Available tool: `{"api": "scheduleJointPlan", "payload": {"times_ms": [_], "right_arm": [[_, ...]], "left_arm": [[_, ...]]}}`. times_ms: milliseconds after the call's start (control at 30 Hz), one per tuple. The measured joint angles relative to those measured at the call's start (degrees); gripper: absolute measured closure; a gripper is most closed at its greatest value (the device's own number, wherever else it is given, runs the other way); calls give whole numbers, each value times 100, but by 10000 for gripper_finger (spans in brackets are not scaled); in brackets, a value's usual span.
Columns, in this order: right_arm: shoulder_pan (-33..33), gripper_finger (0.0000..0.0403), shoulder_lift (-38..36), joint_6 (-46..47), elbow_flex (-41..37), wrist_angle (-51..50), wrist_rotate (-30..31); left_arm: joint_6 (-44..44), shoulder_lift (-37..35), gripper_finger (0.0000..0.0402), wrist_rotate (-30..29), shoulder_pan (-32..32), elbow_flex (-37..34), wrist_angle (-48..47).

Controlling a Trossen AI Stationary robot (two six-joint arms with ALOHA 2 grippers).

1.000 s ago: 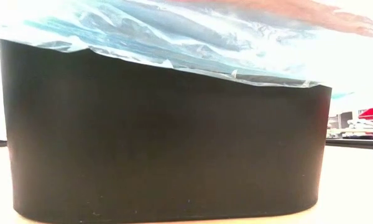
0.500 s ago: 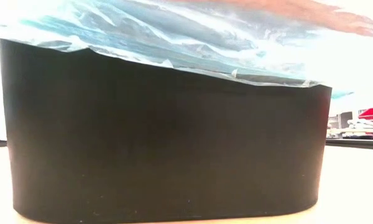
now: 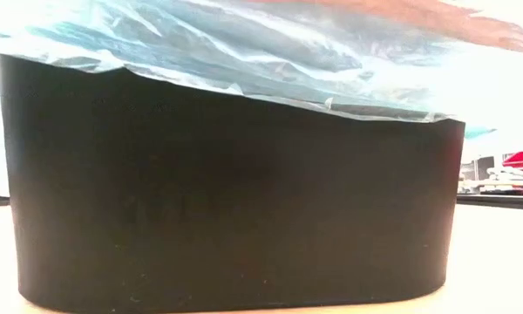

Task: Place trash/remove bag and relplace
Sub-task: Put the pink crumbled trash bag into the trash bin

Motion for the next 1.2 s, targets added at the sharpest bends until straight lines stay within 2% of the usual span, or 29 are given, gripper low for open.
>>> {"api": "scheduleJointPlan", "payload": {"times_ms": [167,233,400,600,667,733,800,867,1000,1100,1200], "right_arm": [[-458,323,1082,-371,16,1460,-825],[-622,318,1451,-570,108,1755,-1208],[-860,305,2129,-1959,566,1775,-1964],[-907,283,2720,-3508,1196,1433,-2131],[-1164,277,2736,-3607,1217,1258,-2264],[-1488,272,2587,-3665,1240,1201,-2144],[-1716,269,2358,-3770,1259,1057,-2209],[-1798,268,2213,-3953,1253,757,-2606],[-1715,268,1980,-4409,1250,139,-2903],[-1481,265,2010,-4737,1239,-222,-2869],[-1206,256,2077,-4827,1244,-158,-2656]], "left_arm": [[-233,2,225,12,83,-2,517],[-303,2,225,11,116,-2,825],[-151,0,225,30,135,2,1148],[-395,2,225,49,217,2,996],[-653,2,225,96,300,2,842],[-777,24,225,258,391,15,676],[-733,96,225,645,474,15,411],[-636,183,225,1054,568,13,187],[-645,392,225,1215,662,13,174],[-629,484,225,1193,737,13,241],[-645,544,225,1175,769,13,168]]}}
